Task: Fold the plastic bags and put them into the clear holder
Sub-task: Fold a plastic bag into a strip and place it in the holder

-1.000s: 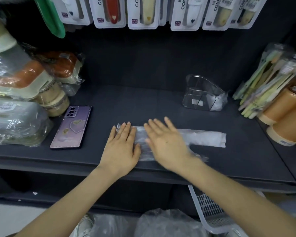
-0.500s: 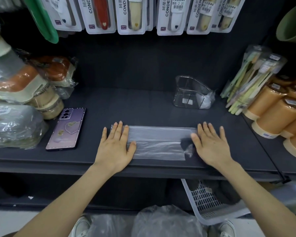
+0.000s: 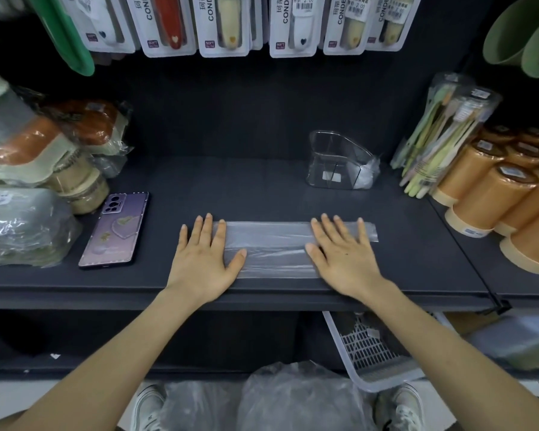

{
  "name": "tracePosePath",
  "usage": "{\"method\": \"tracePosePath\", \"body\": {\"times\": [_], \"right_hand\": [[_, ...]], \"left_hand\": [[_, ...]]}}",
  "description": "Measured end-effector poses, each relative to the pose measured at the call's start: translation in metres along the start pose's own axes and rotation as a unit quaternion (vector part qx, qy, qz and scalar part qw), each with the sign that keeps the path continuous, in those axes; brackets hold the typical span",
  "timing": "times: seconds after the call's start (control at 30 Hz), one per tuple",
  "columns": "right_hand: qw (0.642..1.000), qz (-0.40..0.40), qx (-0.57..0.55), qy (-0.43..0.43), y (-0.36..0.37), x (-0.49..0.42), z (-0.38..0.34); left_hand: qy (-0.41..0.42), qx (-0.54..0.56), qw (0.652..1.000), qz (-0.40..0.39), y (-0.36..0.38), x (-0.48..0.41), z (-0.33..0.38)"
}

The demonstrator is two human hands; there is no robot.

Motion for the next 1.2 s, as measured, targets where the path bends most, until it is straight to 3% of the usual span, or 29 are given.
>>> {"method": "tracePosePath", "body": {"times": [0.1, 0.2, 0.43, 0.57, 0.63, 0.77, 0.9, 1.07, 1.2], "right_hand": [[0.992, 0.112, -0.014, -0.055, -0.023, 0.019, -0.011], [0.960, 0.234, -0.027, -0.153, -0.040, 0.043, -0.029], [0.939, 0.281, -0.113, -0.164, -0.044, 0.049, -0.027], [0.933, 0.303, -0.079, -0.178, -0.046, 0.046, -0.032], [0.934, 0.297, -0.059, -0.188, -0.046, 0.042, -0.036], [0.939, 0.276, -0.071, -0.190, -0.046, 0.043, -0.038], [0.938, 0.255, -0.155, -0.178, -0.056, 0.057, -0.027], [0.953, 0.121, -0.239, -0.140, -0.063, 0.061, -0.018], [0.953, 0.045, -0.284, -0.099, -0.067, 0.045, -0.016]], "left_hand": [[-0.001, 0.004, 1.000, 0.001, 0.000, 0.000, -0.001], [-0.003, 0.012, 1.000, 0.005, -0.002, 0.000, -0.001], [0.029, 0.222, 0.973, 0.061, -0.022, 0.007, -0.006], [0.125, 0.242, 0.946, 0.175, -0.046, 0.021, -0.004], [0.170, 0.254, 0.939, 0.159, -0.047, 0.028, 0.000], [0.205, 0.251, 0.945, 0.045, -0.036, 0.032, 0.002], [0.229, 0.241, 0.941, 0.068, -0.042, 0.041, -0.004], [0.134, 0.327, 0.933, 0.061, -0.047, 0.044, -0.016], [0.084, 0.335, 0.935, 0.081, -0.047, 0.042, -0.020]]}}
Point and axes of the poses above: each hand's wrist, its own x-axis away from the middle knuckle, its own y-axis out of the palm, z = x × y, the point moved 7 cm from there along -x, towards the middle knuckle, and after that the axes turned 11 degrees about x, right-handed, at the moved point
